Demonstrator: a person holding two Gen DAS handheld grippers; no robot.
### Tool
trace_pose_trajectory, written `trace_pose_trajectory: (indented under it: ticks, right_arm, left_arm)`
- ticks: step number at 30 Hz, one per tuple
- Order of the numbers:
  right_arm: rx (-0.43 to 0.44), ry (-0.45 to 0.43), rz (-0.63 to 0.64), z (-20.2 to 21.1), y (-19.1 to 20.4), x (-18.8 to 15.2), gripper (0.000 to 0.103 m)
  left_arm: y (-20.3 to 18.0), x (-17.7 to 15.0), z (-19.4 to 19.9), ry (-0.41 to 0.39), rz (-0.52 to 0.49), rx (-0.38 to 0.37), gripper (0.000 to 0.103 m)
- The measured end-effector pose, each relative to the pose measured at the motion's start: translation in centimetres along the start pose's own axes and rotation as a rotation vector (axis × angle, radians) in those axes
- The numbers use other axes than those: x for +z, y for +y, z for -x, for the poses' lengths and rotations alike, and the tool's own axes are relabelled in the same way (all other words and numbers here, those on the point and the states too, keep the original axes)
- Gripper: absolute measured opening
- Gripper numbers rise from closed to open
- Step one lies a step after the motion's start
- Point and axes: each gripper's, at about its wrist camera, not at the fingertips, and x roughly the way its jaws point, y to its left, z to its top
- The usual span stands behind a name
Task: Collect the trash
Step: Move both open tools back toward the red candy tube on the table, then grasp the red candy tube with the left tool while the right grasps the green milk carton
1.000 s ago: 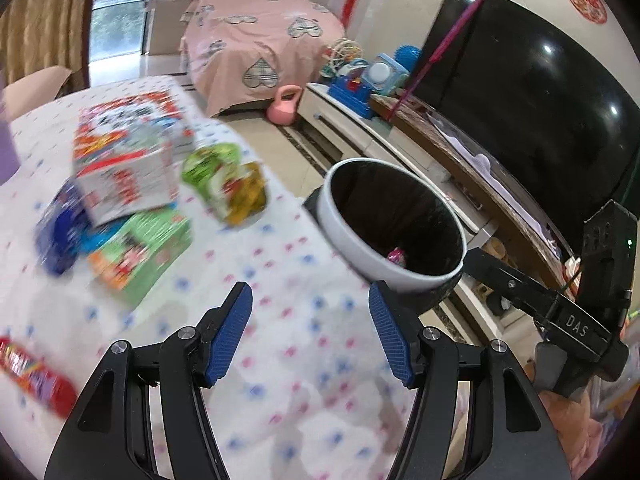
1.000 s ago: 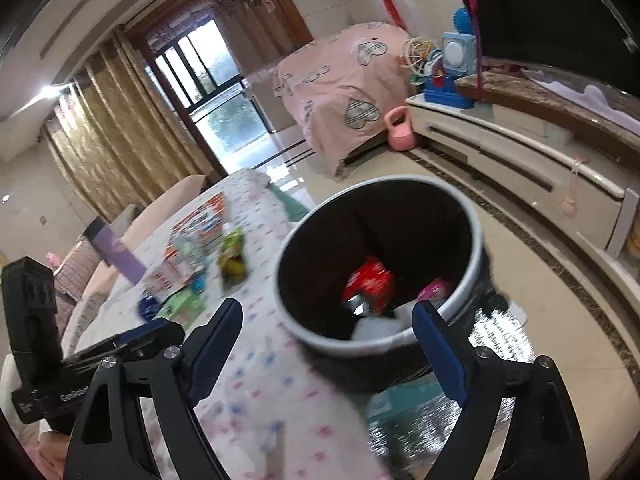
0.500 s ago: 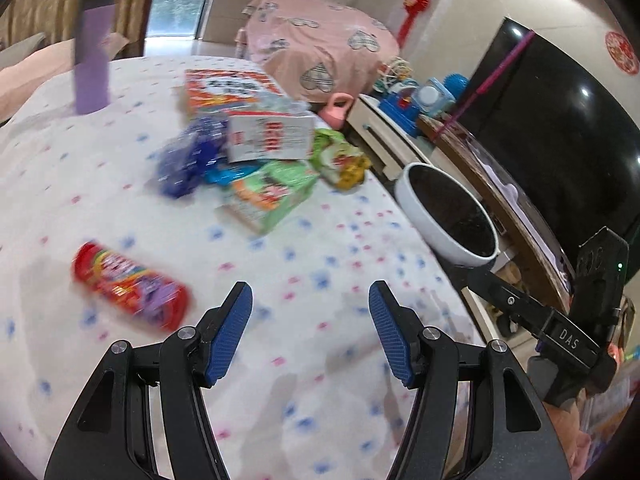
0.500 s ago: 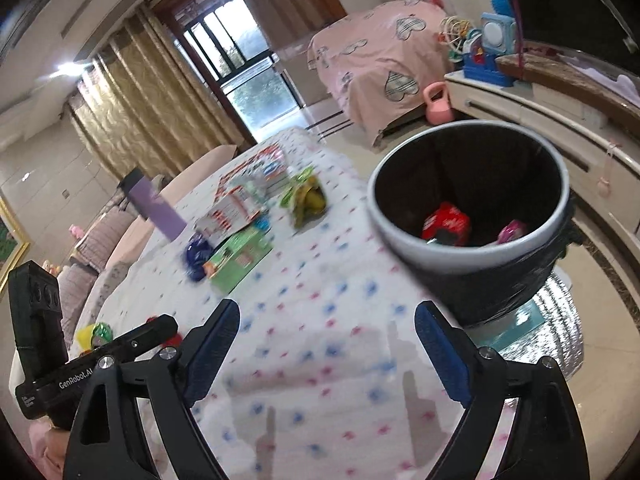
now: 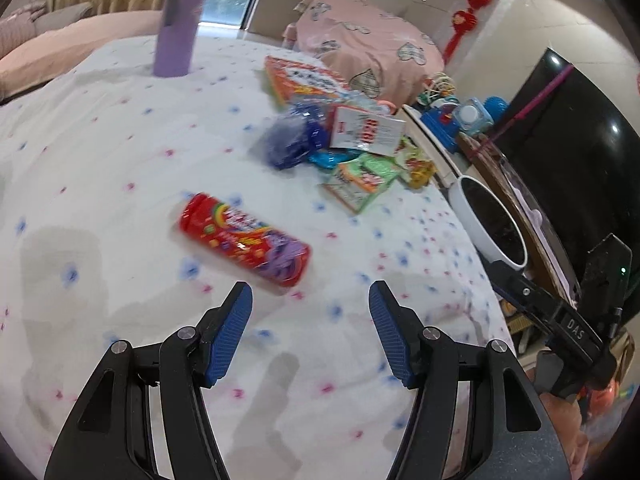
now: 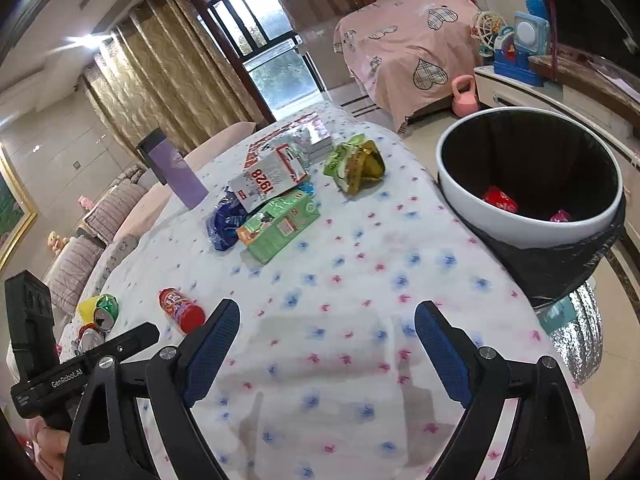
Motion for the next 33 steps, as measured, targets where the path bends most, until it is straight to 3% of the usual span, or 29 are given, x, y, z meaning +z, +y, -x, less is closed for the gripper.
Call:
trace_pose_trajectory:
  ticks: [14,23,33]
  right_arm:
    - [0.024,0.036,-0.005,-2.4,1.0,0.6,0.091]
    - [0.032,0.061,-0.028,-4.9,1.3,2.3,0.090]
    - [0.074,0.111,-0.060,-10.5,3.0,5.6,0.079]
  left_arm:
    - [2.5,2.2,-2.9,0.049,0.106,0.012,0.062]
    - [1.7,4.1,-5.8,0.047,0.050,0.032,0.062]
    - [2.8,4.8,-6.2,0.066,0.015,0.008,0.046]
